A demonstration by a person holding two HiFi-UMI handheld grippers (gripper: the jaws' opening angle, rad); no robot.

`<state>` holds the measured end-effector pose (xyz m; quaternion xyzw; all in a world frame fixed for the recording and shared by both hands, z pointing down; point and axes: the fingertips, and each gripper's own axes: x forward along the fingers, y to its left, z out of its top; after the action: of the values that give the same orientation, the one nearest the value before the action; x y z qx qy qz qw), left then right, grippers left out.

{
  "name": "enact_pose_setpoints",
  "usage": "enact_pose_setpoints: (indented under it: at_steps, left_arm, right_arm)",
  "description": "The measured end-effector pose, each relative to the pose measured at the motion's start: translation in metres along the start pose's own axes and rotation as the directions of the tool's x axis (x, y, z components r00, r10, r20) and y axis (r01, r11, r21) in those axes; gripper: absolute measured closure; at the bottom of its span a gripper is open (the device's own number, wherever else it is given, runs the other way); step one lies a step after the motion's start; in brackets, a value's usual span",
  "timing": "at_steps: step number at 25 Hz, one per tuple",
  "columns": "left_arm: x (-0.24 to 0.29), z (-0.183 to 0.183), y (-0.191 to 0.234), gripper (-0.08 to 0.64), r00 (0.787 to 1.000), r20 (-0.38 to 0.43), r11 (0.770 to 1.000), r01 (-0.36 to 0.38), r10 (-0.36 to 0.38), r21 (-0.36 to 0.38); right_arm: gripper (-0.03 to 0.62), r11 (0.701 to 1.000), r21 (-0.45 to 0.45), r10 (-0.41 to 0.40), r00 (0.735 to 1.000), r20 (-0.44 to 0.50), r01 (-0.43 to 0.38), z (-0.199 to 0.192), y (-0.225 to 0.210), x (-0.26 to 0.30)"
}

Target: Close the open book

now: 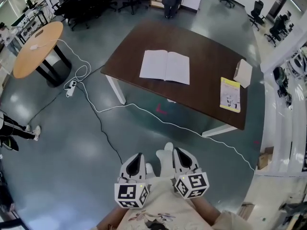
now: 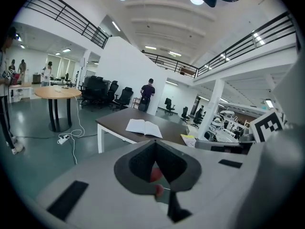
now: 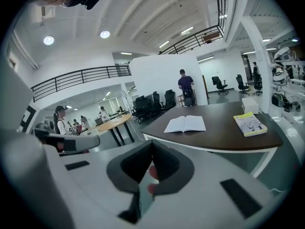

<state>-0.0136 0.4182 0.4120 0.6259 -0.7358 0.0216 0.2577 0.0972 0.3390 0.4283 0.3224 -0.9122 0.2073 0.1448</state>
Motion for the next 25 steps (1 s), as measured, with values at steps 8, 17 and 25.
enact_pose_setpoints:
  at_steps: [8,17,25]
  left_arm:
    - [0.079,0.031,0.023,0.558,1.0,0.002,0.999,-0.019,0.019,-0.027]
    - [0.244,0.086,0.007,0.558,0.993,-0.059,0.969,0.084,-0.1,-0.234]
    - [0.374,0.129,0.013,0.558,0.989,-0.103,0.927,0.062,-0.108,-0.371]
  right_arm:
    - [0.586,1.0,-0.023,0.005,1.0,0.024,-0.004,0.044,-0.04,0.077]
    - [0.586,0.997,-0.057,0.052,0.999,-0.017,-0.053,0.111,-0.128,0.184]
    - [0.586,0.993,-0.02,0.112,0.99,-0.081,-0.114,0.16,-0.204,0.277]
